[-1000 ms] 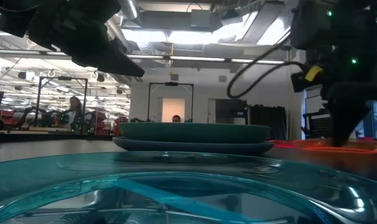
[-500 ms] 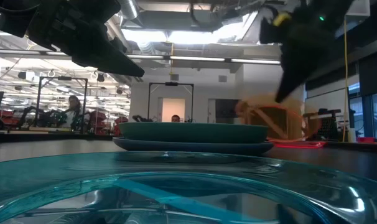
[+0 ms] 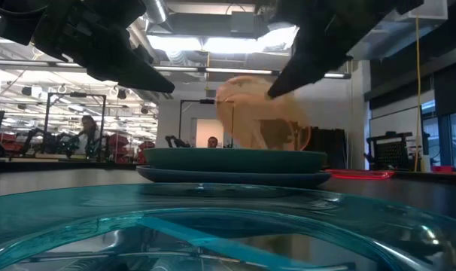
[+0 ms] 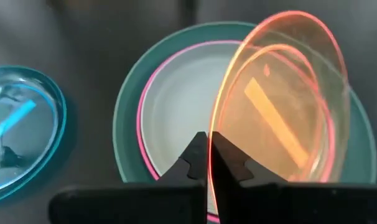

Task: Stack plastic plates
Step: Stack the right orange plate on top of the gray plate

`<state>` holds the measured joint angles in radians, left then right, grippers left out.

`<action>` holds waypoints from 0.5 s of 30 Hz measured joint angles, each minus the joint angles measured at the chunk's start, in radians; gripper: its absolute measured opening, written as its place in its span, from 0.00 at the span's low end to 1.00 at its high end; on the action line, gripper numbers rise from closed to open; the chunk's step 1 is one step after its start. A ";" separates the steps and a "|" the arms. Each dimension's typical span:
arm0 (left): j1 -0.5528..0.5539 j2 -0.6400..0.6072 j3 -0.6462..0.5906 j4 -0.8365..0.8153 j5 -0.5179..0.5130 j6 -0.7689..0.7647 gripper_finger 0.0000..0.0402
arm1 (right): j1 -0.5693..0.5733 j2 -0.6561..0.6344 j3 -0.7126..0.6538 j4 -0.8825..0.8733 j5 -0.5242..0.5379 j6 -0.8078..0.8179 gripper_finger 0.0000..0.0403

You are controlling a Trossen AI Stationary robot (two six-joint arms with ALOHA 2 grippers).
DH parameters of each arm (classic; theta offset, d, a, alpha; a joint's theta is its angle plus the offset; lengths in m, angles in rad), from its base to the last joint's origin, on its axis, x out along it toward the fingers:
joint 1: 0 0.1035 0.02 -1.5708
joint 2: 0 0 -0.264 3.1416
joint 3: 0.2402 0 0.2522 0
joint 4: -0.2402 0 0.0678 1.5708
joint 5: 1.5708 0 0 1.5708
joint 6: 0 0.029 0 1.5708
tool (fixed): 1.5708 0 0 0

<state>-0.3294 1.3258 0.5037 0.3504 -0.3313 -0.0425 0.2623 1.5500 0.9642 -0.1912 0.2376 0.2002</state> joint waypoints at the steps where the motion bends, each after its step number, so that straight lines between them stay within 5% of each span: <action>1: 0.000 0.000 0.000 0.000 0.000 0.000 0.25 | 0.000 0.016 0.000 0.007 -0.008 -0.001 0.01; 15: 0.000 0.000 0.000 0.000 0.000 0.000 0.25 | -0.001 0.149 0.000 0.196 -0.073 -0.054 0.01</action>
<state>-0.3295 1.3258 0.5037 0.3500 -0.3313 -0.0425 0.2615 1.6991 0.9638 0.0047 0.1644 0.1463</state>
